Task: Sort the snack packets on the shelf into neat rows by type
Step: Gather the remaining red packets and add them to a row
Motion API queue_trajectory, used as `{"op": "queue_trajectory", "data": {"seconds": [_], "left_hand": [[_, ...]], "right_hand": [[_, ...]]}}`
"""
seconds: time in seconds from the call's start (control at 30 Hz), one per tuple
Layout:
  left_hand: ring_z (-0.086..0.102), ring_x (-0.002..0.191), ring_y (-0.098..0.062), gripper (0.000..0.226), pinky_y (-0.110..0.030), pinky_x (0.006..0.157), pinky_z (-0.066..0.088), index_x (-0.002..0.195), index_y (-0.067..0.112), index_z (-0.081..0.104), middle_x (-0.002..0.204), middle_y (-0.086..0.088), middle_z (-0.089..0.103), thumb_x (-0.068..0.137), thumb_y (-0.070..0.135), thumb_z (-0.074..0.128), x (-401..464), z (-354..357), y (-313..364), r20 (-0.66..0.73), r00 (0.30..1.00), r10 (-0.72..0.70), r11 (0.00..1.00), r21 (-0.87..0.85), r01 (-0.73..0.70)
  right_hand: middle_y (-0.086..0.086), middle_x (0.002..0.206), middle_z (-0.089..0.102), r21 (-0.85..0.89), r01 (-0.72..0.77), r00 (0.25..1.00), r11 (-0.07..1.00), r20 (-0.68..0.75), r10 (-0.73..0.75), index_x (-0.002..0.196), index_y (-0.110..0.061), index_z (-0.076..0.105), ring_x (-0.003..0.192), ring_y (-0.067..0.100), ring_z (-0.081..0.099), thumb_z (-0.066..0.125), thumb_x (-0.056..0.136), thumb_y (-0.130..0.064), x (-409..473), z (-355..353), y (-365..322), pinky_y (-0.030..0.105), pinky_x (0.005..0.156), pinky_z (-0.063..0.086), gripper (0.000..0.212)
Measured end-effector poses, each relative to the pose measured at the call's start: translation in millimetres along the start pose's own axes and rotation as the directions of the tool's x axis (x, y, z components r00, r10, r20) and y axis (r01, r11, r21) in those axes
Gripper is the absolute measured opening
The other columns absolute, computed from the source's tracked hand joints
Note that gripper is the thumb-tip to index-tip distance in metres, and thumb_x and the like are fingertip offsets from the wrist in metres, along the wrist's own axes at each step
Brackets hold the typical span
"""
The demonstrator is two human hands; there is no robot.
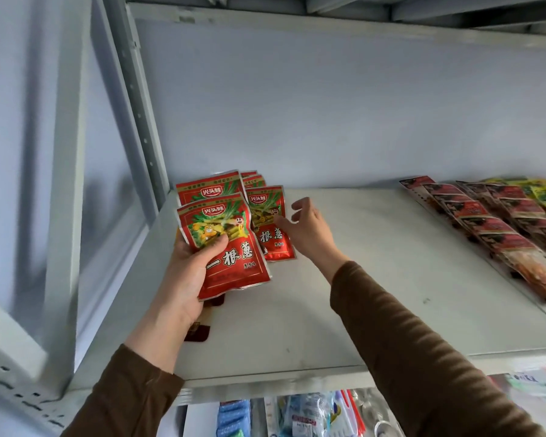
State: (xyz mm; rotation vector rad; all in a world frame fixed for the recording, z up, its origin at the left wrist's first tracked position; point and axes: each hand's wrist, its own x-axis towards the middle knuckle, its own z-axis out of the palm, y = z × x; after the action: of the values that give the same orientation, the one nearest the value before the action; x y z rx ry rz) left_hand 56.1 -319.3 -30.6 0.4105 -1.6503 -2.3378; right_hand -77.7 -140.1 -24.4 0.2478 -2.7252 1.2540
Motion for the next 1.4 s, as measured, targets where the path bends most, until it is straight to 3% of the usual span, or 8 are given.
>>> {"op": "queue_trajectory", "data": {"seconds": [0.27, 0.4, 0.63, 0.8, 0.93, 1.07, 1.2, 1.4], "left_hand": [[0.078, 0.09, -0.02, 0.052, -0.034, 0.066, 0.061, 0.125, 0.038, 0.063, 0.108, 0.005, 0.078, 0.077, 0.033, 0.083, -1, 6, -1, 0.047, 0.999, 0.011, 1.0, 0.025, -0.012], [0.077, 0.097, -0.025, 0.051, -0.047, 0.085, 0.059, 0.121, 0.03, 0.068, 0.111, -0.001, 0.078, 0.073, 0.03, 0.084, -2, 14, -4, 0.136, 0.99, -0.028, 0.998, 0.068, 0.019], [0.076, 0.1, -0.028, 0.044, -0.049, 0.091, 0.057, 0.119, 0.027, 0.07, 0.11, -0.006, 0.078, 0.076, 0.028, 0.082, 1, 51, -13, 0.261, 0.957, -0.126, 0.99, 0.101, 0.103], [0.077, 0.096, -0.027, 0.064, -0.048, 0.077, 0.062, 0.132, 0.028, 0.049, 0.112, -0.004, 0.077, 0.079, 0.021, 0.085, 8, 103, -24, 0.249, 0.963, -0.106, 0.994, 0.063, 0.093], [0.076, 0.094, -0.013, 0.064, -0.039, 0.078, 0.061, 0.13, 0.037, 0.048, 0.109, 0.006, 0.077, 0.081, 0.015, 0.082, 12, 156, -31, 0.358, 0.933, -0.045, 0.981, 0.19, -0.026], [0.076, 0.096, -0.019, 0.045, -0.046, 0.09, 0.056, 0.117, 0.031, 0.062, 0.106, 0.002, 0.079, 0.081, 0.01, 0.08, 17, 222, -48, 0.349, 0.935, -0.063, 0.982, 0.189, -0.004], [0.076, 0.099, -0.024, 0.047, -0.045, 0.088, 0.058, 0.124, 0.025, 0.062, 0.109, -0.002, 0.078, 0.084, 0.007, 0.077, 34, 290, -68, 0.333, 0.941, -0.068, 0.983, 0.183, 0.007], [0.075, 0.095, -0.028, 0.025, -0.045, 0.089, 0.058, 0.113, 0.02, 0.068, 0.1, -0.008, 0.079, 0.09, 0.011, 0.07, 67, 373, -102, 0.248, 0.946, -0.207, 0.943, 0.307, 0.126]], "right_hand": [[-0.001, 0.104, 0.065, 0.181, -0.167, 0.986, 0.969, 0.039, 0.163, 0.113, -0.019, 0.051, 0.09, 0.021, 0.07, 0.068, 0.09, -0.04, 16, 20, 4, 0.038, 0.076, 0.059, 0.035], [0.001, 0.087, 0.072, 0.447, -0.192, 0.981, 0.874, 0.082, 0.174, 0.082, -0.021, 0.058, 0.066, 0.011, 0.069, 0.063, 0.095, -0.023, 16, 18, 7, 0.023, 0.053, 0.051, 0.014], [-0.005, 0.077, 0.067, 0.783, 0.084, 0.996, 0.617, -0.065, -0.053, 0.091, -0.014, 0.047, 0.063, 0.008, 0.066, 0.046, 0.105, -0.026, -7, -36, 1, 0.022, 0.047, 0.046, 0.019], [0.007, 0.092, 0.066, 0.822, 0.054, 0.999, 0.567, -0.048, -0.027, 0.097, -0.012, 0.048, 0.067, 0.013, 0.069, 0.046, 0.106, -0.026, -7, -80, 20, 0.026, 0.052, 0.051, 0.017], [0.015, 0.102, 0.068, 0.869, -0.031, 0.997, 0.495, -0.007, 0.074, 0.107, -0.008, 0.051, 0.092, 0.032, 0.07, 0.048, 0.106, -0.026, 1, -115, 44, 0.054, 0.089, 0.056, 0.018], [0.016, 0.121, 0.069, 0.864, -0.048, 0.991, 0.501, -0.023, 0.134, 0.127, -0.009, 0.058, 0.11, 0.034, 0.069, 0.045, 0.103, -0.046, 17, -160, 77, 0.054, 0.095, 0.054, 0.045], [0.004, 0.117, 0.072, 0.759, -0.139, 0.99, 0.636, 0.112, 0.083, 0.127, -0.024, 0.058, 0.088, 0.01, 0.075, 0.054, 0.098, -0.049, 32, -204, 127, 0.025, 0.066, 0.06, 0.039], [0.008, 0.11, 0.071, 0.537, -0.313, 0.947, 0.784, 0.234, 0.218, 0.129, -0.023, 0.053, 0.094, 0.029, 0.072, 0.063, 0.097, -0.019, 74, -234, 185, 0.05, 0.089, 0.057, 0.033]]}}
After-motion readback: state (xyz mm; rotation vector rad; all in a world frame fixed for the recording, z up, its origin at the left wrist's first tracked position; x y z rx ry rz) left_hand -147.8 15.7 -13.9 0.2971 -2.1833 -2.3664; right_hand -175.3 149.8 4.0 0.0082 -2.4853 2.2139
